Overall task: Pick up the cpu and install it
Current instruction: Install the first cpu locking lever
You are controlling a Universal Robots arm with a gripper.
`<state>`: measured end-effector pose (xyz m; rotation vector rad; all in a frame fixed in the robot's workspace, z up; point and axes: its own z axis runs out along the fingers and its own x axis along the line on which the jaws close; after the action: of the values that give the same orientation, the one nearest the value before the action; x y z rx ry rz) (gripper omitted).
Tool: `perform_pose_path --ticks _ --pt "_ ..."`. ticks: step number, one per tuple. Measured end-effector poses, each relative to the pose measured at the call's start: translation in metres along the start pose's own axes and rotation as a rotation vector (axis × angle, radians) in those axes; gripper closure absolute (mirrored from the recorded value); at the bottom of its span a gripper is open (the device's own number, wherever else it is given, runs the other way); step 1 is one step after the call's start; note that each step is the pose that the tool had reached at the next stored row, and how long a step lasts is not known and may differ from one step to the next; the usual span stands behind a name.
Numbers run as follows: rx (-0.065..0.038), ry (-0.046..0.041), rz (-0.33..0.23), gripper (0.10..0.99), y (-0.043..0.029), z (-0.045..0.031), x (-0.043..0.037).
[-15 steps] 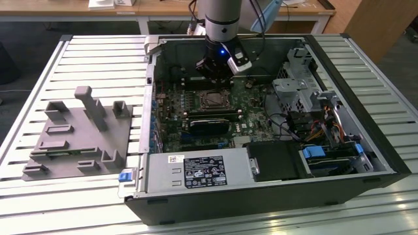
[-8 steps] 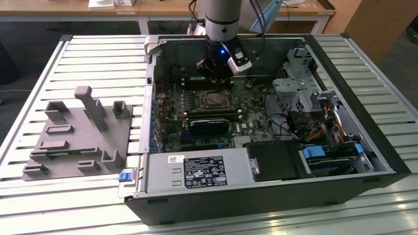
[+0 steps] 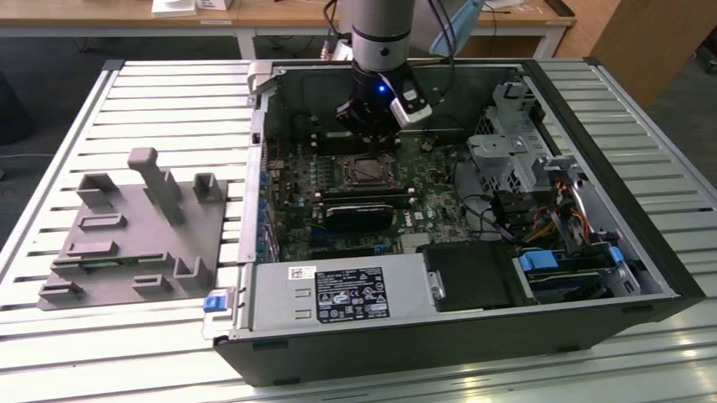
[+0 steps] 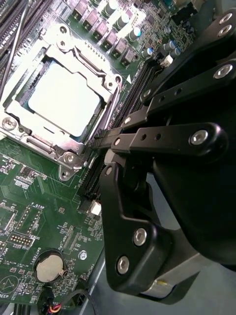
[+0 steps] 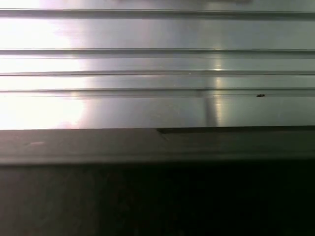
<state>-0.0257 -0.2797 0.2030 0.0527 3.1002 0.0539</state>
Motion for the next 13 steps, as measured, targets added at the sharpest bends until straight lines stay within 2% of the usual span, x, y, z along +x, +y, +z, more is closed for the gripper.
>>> perform_pose_path --ticks 9,13 --pt "0.023 -0.0002 -0.001 0.980 -0.0001 0.0042 0.0001" --pt "0.026 0.0011 -0.001 0.980 0.0005 0.0067 -0.0001"
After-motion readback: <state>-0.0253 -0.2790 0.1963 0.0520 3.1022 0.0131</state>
